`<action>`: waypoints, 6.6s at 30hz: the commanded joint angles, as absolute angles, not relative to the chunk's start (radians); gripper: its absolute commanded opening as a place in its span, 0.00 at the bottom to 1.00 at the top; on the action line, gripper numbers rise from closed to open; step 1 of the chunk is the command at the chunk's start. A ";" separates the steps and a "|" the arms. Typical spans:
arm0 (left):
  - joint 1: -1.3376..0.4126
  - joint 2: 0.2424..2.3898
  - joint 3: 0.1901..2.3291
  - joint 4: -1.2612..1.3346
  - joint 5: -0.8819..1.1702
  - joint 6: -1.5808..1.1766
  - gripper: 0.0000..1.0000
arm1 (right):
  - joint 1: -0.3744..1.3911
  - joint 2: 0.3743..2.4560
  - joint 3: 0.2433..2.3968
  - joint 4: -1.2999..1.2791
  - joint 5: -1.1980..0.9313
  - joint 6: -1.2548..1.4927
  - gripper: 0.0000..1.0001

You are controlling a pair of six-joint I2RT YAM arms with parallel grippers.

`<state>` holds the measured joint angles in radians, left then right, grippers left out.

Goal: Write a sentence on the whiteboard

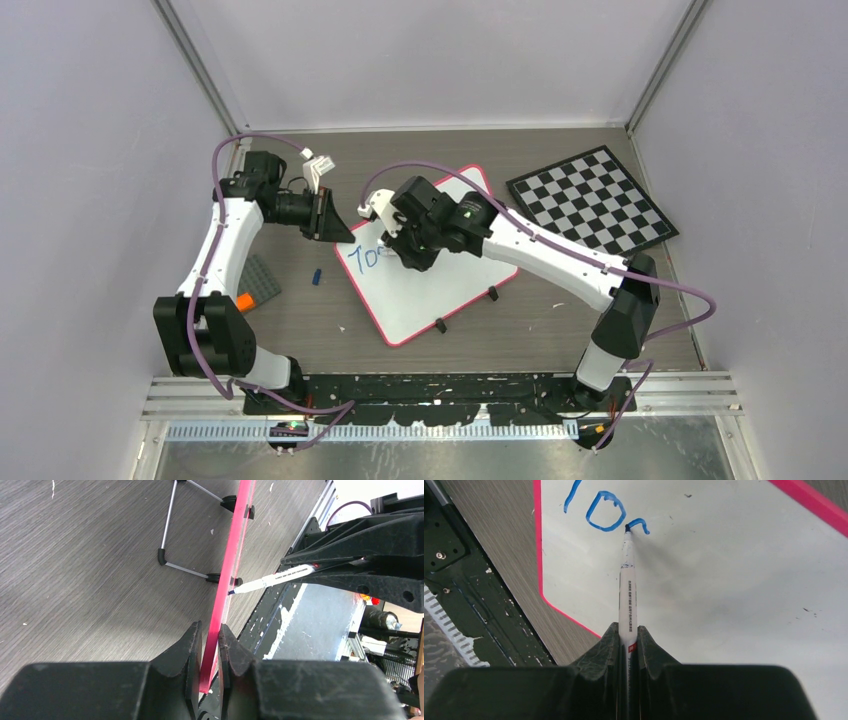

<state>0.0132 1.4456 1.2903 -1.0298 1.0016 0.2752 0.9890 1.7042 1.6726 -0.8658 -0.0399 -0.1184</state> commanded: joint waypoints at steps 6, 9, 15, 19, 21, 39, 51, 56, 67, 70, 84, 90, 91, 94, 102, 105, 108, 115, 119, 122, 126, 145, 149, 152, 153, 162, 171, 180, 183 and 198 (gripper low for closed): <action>0.014 1.436 1.304 -1.044 0.980 0.272 0.00 | 0.990 1.675 1.626 -0.837 -0.028 -0.126 0.00; 0.013 1.436 1.307 -1.043 0.980 0.272 0.00 | 0.988 1.662 1.619 -0.840 -0.020 -0.133 0.00; 0.014 1.437 1.306 -1.040 0.983 0.266 0.00 | 0.966 1.654 1.637 -0.856 -0.009 -0.148 0.00; 0.013 1.439 1.308 -1.040 0.983 0.266 0.00 | 0.959 1.664 1.661 -0.862 -0.003 -0.154 0.00; 0.014 1.439 1.309 -1.040 0.983 0.266 0.00 | 0.956 1.670 1.673 -0.866 -0.003 -0.160 0.00; 0.014 1.447 1.311 -1.040 0.980 0.264 0.00 | 0.900 1.705 1.768 -0.853 0.023 -0.161 0.00; 0.013 1.454 1.313 -1.037 0.982 0.264 0.00 | 0.918 1.693 1.711 -0.858 -0.036 -0.146 0.00; 0.014 1.458 1.314 -1.035 0.981 0.266 0.00 | 0.941 1.689 1.681 -0.858 -0.046 -0.142 0.00; 0.013 1.459 1.318 -1.047 0.977 0.276 0.00 | 0.942 1.655 1.628 -0.879 -0.044 -0.146 0.00; 0.013 1.463 1.324 -1.051 0.978 0.279 0.00 | 0.942 1.647 1.634 -0.888 -0.035 -0.153 0.00; 0.008 1.503 1.377 -1.130 0.953 0.363 0.00 | 0.926 1.612 1.711 -0.908 -0.036 -0.160 0.00; -0.026 1.539 1.408 -1.169 0.920 0.416 0.00 | 0.907 1.606 1.727 -0.907 -0.044 -0.160 0.00; -0.036 1.547 1.420 -1.178 0.910 0.423 0.00 | 0.905 1.606 1.729 -0.908 -0.044 -0.159 0.00; -0.063 1.569 1.452 -1.192 0.875 0.430 0.00 | 0.902 1.603 1.729 -0.907 -0.054 -0.157 0.00; -0.074 1.601 1.496 -1.179 0.848 0.420 0.00 | 0.891 1.591 1.721 -0.907 -0.085 -0.146 0.00; -0.076 1.611 1.511 -1.178 0.845 0.413 0.00 | 0.890 1.588 1.718 -0.907 -0.092 -0.146 0.00; -0.075 1.614 1.523 -1.186 0.843 0.412 0.00 | 0.885 1.580 1.714 -0.906 -0.099 -0.144 0.00; -0.076 1.597 1.491 -1.174 0.839 0.406 0.00 | 0.865 1.565 1.680 -0.881 -0.113 -0.129 0.00; -0.077 1.595 1.486 -1.171 0.841 0.403 0.00 | 0.866 1.566 1.667 -0.871 -0.113 -0.125 0.00; -0.078 1.593 1.485 -1.169 0.842 0.400 0.00 | 0.865 1.568 1.659 -0.863 -0.104 -0.122 0.00; -0.081 1.592 1.484 -1.170 0.841 0.400 0.00 | 0.866 1.568 1.644 -0.862 -0.111 -0.120 0.00; -0.087 1.592 1.476 -1.165 0.838 0.394 0.00 | 0.871 1.603 1.630 -0.827 -0.070 -0.108 0.00; -0.087 1.590 1.473 -1.162 0.838 0.394 0.00 | 0.871 1.618 1.642 -0.827 -0.053 -0.108 0.00; -0.087 1.591 1.470 -1.160 0.838 0.395 0.00 | 0.871 1.629 1.649 -0.828 -0.048 -0.109 0.00; -0.087 1.591 1.468 -1.160 0.838 0.396 0.00 | 0.871 1.632 1.651 -0.827 -0.048 -0.109 0.00; -0.088 1.588 1.462 -1.159 0.836 0.397 0.00 | 0.871 1.649 1.671 -0.824 -0.056 -0.111 0.00; -0.087 1.592 1.466 -1.158 0.837 0.396 0.00 | 0.881 1.648 1.648 -0.830 -0.071 -0.121 0.00; -0.089 1.591 1.466 -1.162 0.834 0.396 0.00 | 0.893 1.638 1.611 -0.835 -0.081 -0.127 0.00; -0.089 1.588 1.466 -1.161 0.832 0.397 0.00 | 0.893 1.627 1.595 -0.837 -0.077 -0.129 0.00; -0.090 1.591 1.469 -1.163 0.832 0.394 0.00 | 0.871 1.600 1.608 -0.864 -0.031 -0.163 0.00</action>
<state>-0.0677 1.5929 1.4879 -1.1984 0.9089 0.3988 0.8921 1.6367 1.5871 -0.8661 -0.0830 -0.1406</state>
